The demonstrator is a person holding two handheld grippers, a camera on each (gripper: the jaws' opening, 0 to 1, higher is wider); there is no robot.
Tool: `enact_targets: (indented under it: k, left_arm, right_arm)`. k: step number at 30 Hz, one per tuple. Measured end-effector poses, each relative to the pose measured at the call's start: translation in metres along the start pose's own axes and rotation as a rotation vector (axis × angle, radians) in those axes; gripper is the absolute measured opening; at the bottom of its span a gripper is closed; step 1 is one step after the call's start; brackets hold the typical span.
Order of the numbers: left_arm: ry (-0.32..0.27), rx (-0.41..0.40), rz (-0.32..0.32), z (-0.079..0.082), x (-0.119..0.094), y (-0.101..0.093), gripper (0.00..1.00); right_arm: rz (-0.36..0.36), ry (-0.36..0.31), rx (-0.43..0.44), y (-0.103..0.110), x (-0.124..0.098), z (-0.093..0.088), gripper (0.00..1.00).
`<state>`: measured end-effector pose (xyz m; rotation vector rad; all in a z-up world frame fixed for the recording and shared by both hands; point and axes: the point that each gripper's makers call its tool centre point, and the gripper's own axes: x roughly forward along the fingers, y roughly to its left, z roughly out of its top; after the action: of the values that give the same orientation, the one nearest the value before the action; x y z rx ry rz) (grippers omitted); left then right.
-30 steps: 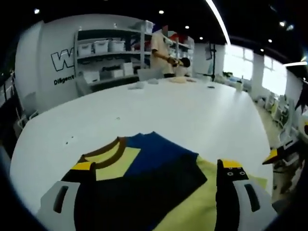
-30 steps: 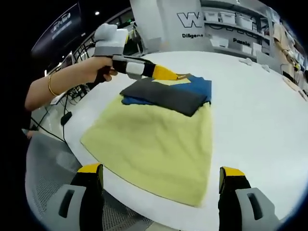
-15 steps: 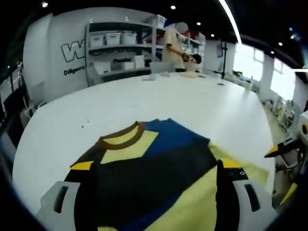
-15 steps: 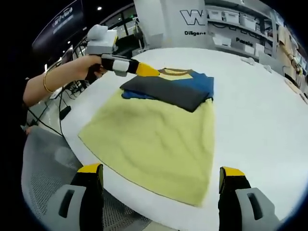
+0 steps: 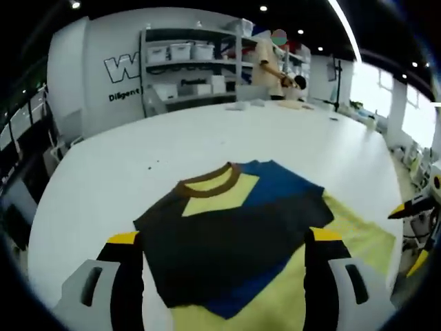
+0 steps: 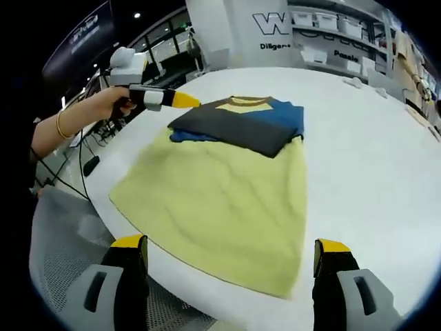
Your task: Fold the garment on the visible template until the final outline fits inside the template.
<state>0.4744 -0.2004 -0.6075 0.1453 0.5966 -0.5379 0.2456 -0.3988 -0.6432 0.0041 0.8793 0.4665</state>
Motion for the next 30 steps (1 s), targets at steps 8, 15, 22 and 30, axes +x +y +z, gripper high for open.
enact_targets:
  k: [8, 15, 22, 30]
  left_arm:
    - [0.021, -0.074, 0.071, -0.021, -0.006, 0.029, 0.85]
    - [0.024, -0.110, 0.112, -0.035, -0.010, 0.045, 0.71]
    - [0.086, -0.152, 0.130, -0.056, -0.011, 0.052, 0.51]
    - [0.124, -0.228, 0.106, -0.072, -0.010, 0.050, 0.33]
  right_arm:
    - [-0.001, -0.005, 0.002, -0.001, 0.001, 0.000, 0.99]
    - [0.006, -0.006, 0.005, 0.002, 0.002, -0.002, 0.99]
    - [0.001, -0.006, 0.005, 0.000, 0.001, -0.002, 0.99]
    - [0.009, -0.008, 0.010, 0.001, 0.000, -0.002, 0.99]
